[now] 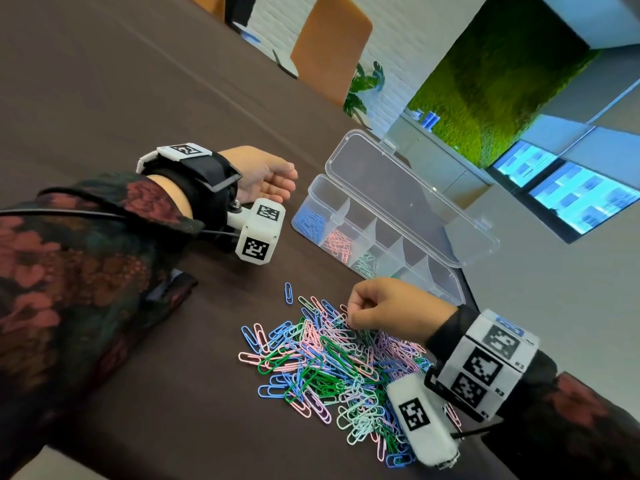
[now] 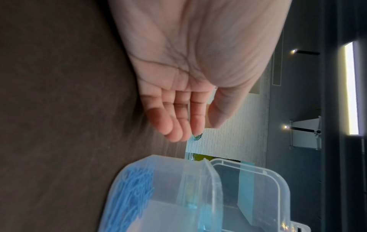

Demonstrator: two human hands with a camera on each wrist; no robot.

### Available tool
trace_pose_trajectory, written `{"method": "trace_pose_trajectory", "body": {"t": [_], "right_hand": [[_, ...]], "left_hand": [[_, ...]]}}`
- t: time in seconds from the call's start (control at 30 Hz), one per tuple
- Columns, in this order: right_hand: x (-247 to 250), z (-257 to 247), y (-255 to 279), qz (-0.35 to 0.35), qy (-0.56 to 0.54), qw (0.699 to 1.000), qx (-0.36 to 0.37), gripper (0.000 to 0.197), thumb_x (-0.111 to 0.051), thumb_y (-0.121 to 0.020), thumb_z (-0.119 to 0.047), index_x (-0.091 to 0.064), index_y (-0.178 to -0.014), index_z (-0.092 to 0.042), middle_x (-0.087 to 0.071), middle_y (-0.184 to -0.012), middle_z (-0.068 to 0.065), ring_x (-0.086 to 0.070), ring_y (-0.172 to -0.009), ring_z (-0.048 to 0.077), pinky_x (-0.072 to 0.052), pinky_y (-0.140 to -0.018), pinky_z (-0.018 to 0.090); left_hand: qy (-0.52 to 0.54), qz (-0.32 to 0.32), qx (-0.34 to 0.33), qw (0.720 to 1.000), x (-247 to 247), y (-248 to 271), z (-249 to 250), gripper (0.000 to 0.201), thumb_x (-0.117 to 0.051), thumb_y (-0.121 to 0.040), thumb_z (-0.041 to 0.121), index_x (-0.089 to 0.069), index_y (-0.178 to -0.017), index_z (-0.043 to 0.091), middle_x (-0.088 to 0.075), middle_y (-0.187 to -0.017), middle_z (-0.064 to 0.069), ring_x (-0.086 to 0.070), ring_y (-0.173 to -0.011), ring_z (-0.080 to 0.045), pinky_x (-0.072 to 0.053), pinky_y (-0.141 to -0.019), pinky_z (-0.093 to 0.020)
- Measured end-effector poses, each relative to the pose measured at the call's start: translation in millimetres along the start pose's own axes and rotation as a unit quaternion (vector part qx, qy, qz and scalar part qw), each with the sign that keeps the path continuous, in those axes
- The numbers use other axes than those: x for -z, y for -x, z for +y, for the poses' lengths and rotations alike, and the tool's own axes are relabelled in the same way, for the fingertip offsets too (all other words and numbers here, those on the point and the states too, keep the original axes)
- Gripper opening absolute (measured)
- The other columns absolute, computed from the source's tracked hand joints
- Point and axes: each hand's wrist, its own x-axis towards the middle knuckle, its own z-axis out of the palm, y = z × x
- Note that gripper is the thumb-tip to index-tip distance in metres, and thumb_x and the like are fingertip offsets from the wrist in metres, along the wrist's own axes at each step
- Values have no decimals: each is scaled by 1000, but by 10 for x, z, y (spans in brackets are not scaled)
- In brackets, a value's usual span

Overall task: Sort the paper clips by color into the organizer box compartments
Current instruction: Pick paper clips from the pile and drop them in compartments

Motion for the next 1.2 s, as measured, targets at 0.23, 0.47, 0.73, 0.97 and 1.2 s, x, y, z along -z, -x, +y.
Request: {"method": "trace_pose_trajectory", "body": {"t": [0.23, 0.47, 0.73, 0.97, 1.2], "right_hand": [[-27, 0, 13, -22, -55, 998, 39, 17, -75, -79, -22, -59, -78, -18, -46, -43, -17, -38, -46, 0, -33, -53, 16], [14, -20, 17, -42, 25, 998, 42, 14, -69, -83, -16, -58, -74, -17, -51, -45, -20, -42, -46, -2, -33, -51, 9], [39, 120, 101, 9, -45, 998, 48, 18, -61, -86, -9, -56, -72, -19, -51, -50, -15, -41, -46, -1, -34, -50, 10], [122, 234, 85, 74, -461, 885, 6, 29, -37, -91, 11, -58, -94, -8, -48, -60, 0, -36, -44, 6, -30, -39, 16], [182, 409, 249, 88, -656, 749, -28, 29, -27, -88, 8, -54, -92, -4, -48, -64, 7, -41, -47, 12, -33, -37, 18]], "left_hand": [[9, 1, 1, 1000, -16, 17, 9, 20, -48, -97, 22, -57, -86, 9, -56, -77, -3, -53, -64, -13, -49, -47, -14], [7, 2, 0, 1000, -21, 12, 7, 20, -47, -97, 22, -57, -87, 8, -56, -77, -3, -53, -64, -13, -48, -46, -14], [3, 0, 0, 1000, -24, 8, 8, 20, -47, -98, 22, -58, -88, 8, -56, -78, -3, -54, -64, -13, -49, -47, -15], [-3, -1, -1, 1000, -16, -14, 5, 20, -47, -98, 23, -58, -89, 9, -57, -81, -3, -55, -67, -13, -49, -51, -16], [-5, -5, -5, 1000, 7, -70, -22, 19, -47, -97, 24, -58, -90, 9, -57, -82, -4, -55, -70, -14, -48, -58, -19]]}}
